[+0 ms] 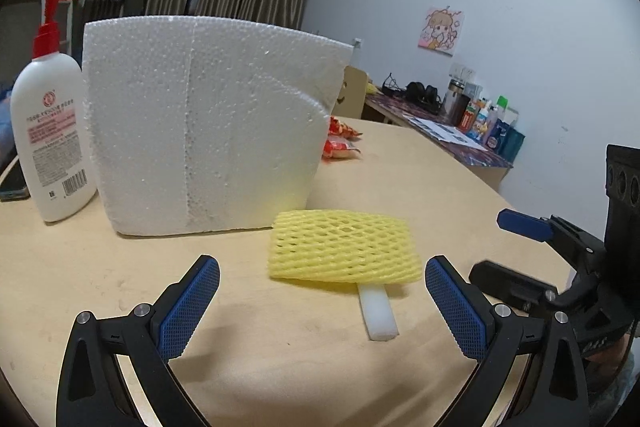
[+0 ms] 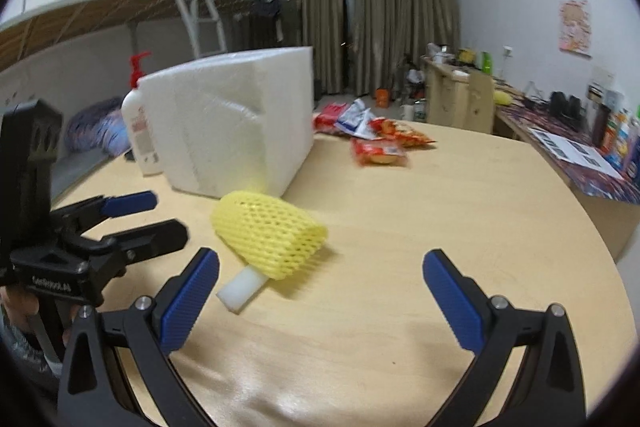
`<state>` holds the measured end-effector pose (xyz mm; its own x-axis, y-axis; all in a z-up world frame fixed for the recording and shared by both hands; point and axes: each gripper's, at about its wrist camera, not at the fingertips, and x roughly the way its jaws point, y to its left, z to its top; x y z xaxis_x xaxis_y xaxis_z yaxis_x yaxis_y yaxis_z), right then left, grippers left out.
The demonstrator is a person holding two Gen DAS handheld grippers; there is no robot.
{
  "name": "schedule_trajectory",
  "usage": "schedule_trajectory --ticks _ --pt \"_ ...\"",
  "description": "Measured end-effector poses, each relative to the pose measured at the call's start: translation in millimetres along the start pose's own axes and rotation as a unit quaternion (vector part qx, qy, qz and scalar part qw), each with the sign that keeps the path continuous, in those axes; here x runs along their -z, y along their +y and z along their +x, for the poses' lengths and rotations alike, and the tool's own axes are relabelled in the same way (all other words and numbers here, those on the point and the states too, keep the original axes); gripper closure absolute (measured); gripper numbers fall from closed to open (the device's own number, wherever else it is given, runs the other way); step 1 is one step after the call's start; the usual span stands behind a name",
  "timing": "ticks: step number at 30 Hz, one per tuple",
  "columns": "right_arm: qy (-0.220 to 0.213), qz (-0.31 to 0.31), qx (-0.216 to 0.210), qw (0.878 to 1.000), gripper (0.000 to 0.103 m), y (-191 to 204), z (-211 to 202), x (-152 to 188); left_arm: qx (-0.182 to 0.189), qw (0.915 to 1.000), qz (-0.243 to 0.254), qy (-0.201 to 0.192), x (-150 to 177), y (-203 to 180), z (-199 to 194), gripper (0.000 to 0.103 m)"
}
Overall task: Organize soft objects
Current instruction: 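Reach the right tool to the yellow foam net and grasp it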
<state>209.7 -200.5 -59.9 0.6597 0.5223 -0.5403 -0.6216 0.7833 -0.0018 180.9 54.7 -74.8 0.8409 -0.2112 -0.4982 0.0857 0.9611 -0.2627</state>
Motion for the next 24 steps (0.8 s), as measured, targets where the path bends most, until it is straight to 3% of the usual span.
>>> schedule_trajectory --ticks 9,15,19,24 --pt "0.041 -0.038 -0.042 0.998 0.001 4.0 28.3 -14.7 0.01 0.9992 -0.033 0.022 0.3 14.1 14.0 0.001" --pt "0.067 -0.075 -0.06 0.993 0.009 10.8 50.7 -21.4 0.022 0.9967 -0.068 0.04 2.2 29.0 18.9 0.001" --pt "0.091 -0.085 -0.085 0.989 0.019 8.9 65.0 -22.8 0.018 0.9963 -0.075 0.039 2.9 34.6 15.9 0.001" --pt "0.108 -0.114 -0.091 0.983 0.02 18.2 76.4 -22.0 0.021 0.9957 -0.083 0.037 3.8 36.8 15.6 0.001"
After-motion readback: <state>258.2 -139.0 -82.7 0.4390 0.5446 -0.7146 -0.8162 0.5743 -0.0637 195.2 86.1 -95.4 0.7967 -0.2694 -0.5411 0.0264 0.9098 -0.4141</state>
